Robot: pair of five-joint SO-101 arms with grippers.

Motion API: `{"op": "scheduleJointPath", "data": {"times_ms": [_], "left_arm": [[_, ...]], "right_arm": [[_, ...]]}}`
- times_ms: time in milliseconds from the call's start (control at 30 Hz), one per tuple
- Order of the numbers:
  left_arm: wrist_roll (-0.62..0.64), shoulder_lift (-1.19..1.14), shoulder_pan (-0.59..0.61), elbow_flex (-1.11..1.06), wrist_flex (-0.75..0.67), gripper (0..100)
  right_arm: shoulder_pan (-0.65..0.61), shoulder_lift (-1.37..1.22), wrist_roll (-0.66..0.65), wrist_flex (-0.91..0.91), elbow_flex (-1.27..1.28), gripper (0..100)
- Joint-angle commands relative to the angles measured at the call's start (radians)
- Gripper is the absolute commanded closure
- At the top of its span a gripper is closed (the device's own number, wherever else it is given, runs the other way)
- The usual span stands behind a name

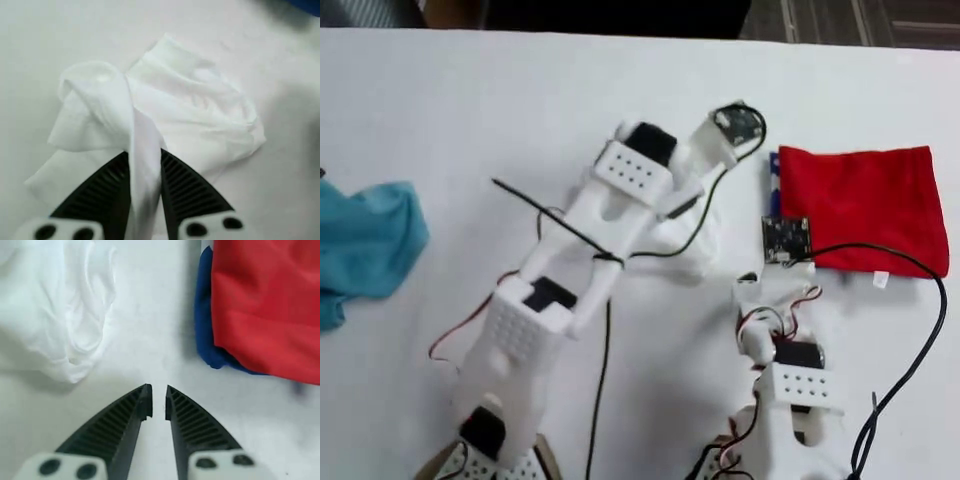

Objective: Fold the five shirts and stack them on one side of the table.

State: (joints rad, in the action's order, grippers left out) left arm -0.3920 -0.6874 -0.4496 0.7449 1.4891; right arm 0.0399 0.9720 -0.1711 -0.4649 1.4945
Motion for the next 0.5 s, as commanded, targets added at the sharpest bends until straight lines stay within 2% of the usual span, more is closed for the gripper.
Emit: {"op": "scheduleJointPath", "data": {"times_ms": [0, 333, 467], "left_arm": [[0.009, 0.011, -0.025, 0.065, -0.005, 97], [0.009, 0.005, -0.031, 0.113, 0.005, 96], [0.009, 0.008, -0.046, 0.120, 0.048, 78]], "right_arm": [[0.002, 0.022, 0.011, 0.021, -0.049, 94.2], [0.002, 0.022, 0.011, 0.033, -0.049, 94.2], [0.001, 0.022, 0.011, 0.033, -0.049, 94.2]]}}
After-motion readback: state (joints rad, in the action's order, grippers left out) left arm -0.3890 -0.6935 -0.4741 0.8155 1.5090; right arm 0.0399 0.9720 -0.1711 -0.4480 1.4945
